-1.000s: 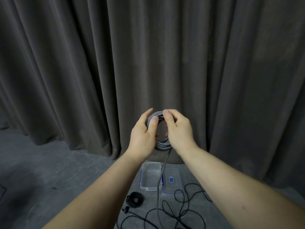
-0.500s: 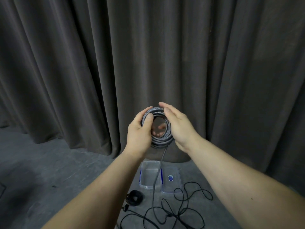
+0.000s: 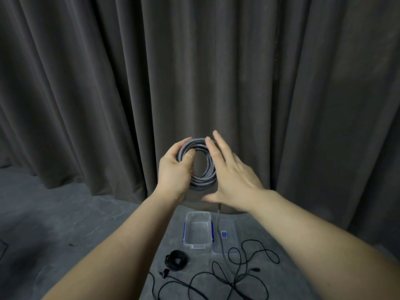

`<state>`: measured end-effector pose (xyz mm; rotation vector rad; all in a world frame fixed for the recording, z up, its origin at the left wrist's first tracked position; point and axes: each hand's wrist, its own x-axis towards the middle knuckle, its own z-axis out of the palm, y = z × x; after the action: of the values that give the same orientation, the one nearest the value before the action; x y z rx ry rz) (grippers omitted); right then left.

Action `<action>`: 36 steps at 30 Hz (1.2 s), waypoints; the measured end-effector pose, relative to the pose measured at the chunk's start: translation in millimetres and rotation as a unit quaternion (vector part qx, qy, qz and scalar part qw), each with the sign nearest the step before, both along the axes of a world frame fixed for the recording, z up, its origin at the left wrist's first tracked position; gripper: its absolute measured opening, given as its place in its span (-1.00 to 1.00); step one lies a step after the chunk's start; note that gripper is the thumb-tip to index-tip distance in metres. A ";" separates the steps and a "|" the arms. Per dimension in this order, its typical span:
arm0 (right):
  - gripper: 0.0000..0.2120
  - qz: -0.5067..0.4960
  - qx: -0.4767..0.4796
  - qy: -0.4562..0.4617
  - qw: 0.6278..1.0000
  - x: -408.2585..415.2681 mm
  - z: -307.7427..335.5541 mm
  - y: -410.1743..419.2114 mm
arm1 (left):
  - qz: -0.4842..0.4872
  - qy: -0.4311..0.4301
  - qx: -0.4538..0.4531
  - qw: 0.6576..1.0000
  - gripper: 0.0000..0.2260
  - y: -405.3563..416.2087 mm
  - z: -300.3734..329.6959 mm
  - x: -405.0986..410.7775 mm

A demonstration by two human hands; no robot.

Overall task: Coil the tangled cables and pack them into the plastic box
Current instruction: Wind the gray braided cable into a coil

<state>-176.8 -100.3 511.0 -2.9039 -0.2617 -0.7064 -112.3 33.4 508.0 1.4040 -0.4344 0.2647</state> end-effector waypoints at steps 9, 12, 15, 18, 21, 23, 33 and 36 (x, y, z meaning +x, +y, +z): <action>0.17 -0.028 0.031 -0.019 0.999 3.3 1.6 -1.3 | -0.039 -0.011 0.008 0.999 -0.75 -8.5 2.9 -11.2; 0.16 -0.028 0.062 0.003 0.998 3.6 4.6 -2.6 | -0.062 0.003 0.008 0.998 -0.73 -8.2 4.7 -13.2; 0.19 0.024 0.132 0.032 0.990 5.9 5.5 -6.1 | -0.085 0.004 0.005 0.996 -0.69 -8.0 4.2 -16.5; 0.18 0.062 0.194 0.042 0.978 6.5 5.4 -6.8 | -0.107 0.004 -0.006 0.994 -0.71 -7.3 5.6 -17.6; 0.11 0.055 0.210 0.032 0.976 5.9 6.1 -6.2 | -0.136 0.029 -0.028 0.990 -0.74 -8.5 6.1 -18.1; 0.09 0.051 0.192 0.036 0.979 6.1 8.3 -7.9 | -0.176 0.074 -0.079 0.978 -0.75 -9.2 7.3 -18.7; -0.15 0.049 0.414 0.102 0.903 8.2 -9.8 -15.5 | -0.027 0.085 -0.183 0.979 -0.89 5.5 25.4 10.3; -0.63 0.039 0.560 0.104 0.821 5.6 -21.5 -21.1 | 0.012 0.088 -0.199 0.976 -0.85 22.9 27.0 24.4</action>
<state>-171.2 -121.4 489.5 -1.7823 0.0681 -0.3175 -87.9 56.2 535.1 1.0287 -0.2027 0.2305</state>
